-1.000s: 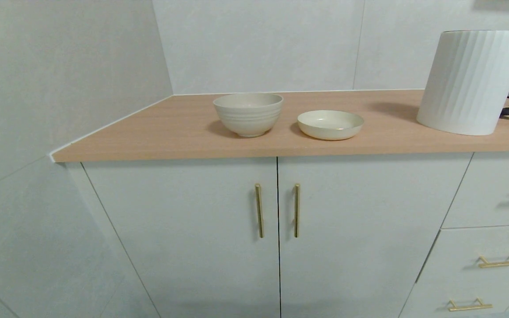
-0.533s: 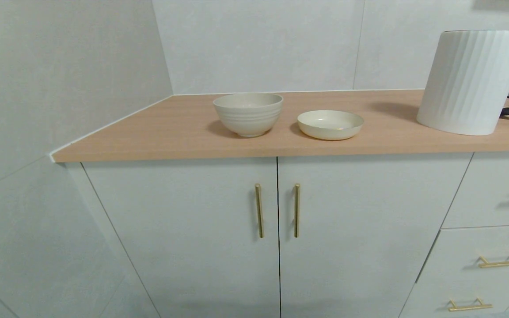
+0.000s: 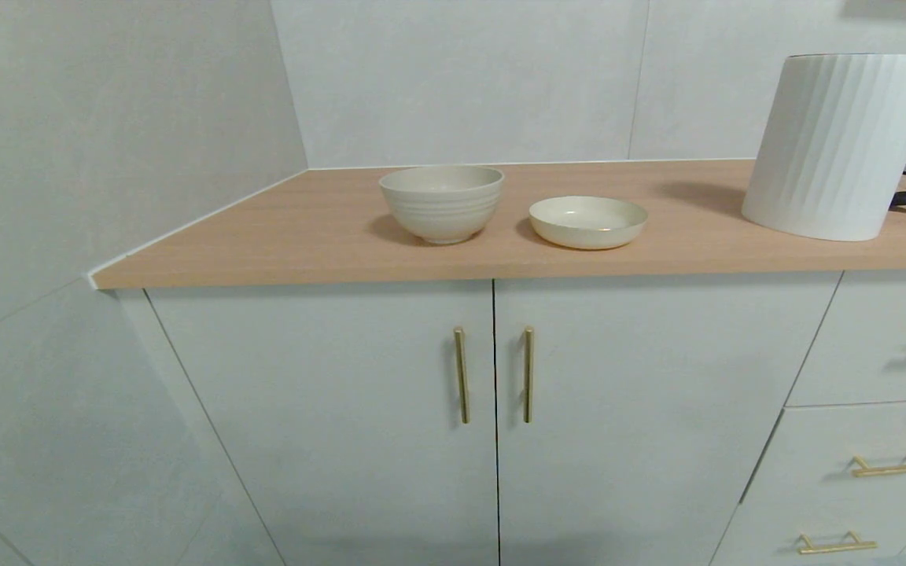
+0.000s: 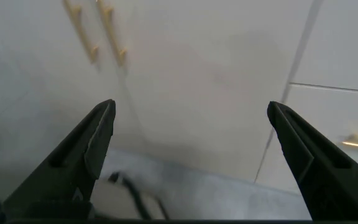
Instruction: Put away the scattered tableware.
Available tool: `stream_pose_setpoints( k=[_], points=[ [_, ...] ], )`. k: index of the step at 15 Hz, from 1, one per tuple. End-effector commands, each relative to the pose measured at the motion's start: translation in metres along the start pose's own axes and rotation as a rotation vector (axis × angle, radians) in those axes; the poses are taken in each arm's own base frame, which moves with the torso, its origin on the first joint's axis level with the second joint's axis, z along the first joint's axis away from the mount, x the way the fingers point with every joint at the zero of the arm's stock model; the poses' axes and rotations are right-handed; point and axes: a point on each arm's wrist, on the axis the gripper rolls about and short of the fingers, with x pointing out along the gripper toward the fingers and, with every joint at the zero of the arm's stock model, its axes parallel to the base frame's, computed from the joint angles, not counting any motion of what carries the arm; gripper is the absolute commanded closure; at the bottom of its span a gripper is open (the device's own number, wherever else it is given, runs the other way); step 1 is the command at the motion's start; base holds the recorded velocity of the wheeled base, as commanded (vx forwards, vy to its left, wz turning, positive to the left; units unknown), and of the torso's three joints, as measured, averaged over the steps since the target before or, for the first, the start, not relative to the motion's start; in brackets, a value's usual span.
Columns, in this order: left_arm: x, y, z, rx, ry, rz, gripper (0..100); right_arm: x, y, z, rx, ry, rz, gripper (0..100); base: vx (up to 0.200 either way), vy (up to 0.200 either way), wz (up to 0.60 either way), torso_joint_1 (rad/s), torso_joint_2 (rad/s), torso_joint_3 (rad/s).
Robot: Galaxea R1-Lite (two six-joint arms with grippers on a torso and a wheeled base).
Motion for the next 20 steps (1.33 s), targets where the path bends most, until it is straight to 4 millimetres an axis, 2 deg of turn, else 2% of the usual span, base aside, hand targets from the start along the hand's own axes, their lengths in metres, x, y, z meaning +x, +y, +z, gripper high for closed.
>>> stream_pose_setpoints(
  k=[1,2,3,5,7,9,10,15,20],
  points=[
    [0.000,0.000,0.000,0.000,0.000,0.001,0,0.070,0.001,0.051,-0.002,0.229,0.149,0,0.000,0.000,0.00,0.000,0.00,0.000],
    [0.000,0.000,0.000,0.000,0.000,0.001,0,0.083,0.004,0.062,-0.004,0.246,0.185,0,0.000,0.000,0.00,0.000,0.00,0.000],
    [0.000,0.000,0.000,0.000,0.000,0.001,0,0.108,0.011,0.076,0.002,0.282,0.238,0,0.000,0.000,0.00,0.000,0.00,0.000],
    [0.000,0.000,0.000,0.000,0.000,0.001,0,0.131,0.027,0.084,0.018,0.329,0.356,0,0.000,0.000,0.00,0.000,0.00,0.000],
    [0.000,0.000,0.000,0.000,0.000,0.001,0,0.150,0.036,0.091,0.025,0.351,0.426,0,0.000,0.000,0.00,0.000,0.00,0.000],
    [0.000,0.000,0.000,0.000,0.000,0.001,0,0.181,0.044,0.105,0.031,0.331,0.495,0,0.000,0.000,0.00,0.000,0.00,0.000],
    [0.000,0.000,0.000,0.000,0.000,0.001,0,0.188,0.046,0.107,0.031,0.333,0.511,0,0.000,0.000,0.00,0.000,0.00,0.000],
    [0.000,0.000,0.000,0.000,0.000,0.001,0,0.215,0.055,0.096,0.040,0.394,0.572,0,0.000,0.000,0.00,0.000,0.00,0.000],
    [0.000,0.000,0.000,0.000,0.000,0.001,0,0.260,0.080,0.051,0.034,0.525,0.635,0,0.000,0.000,0.00,0.000,0.00,0.000]
  ],
)
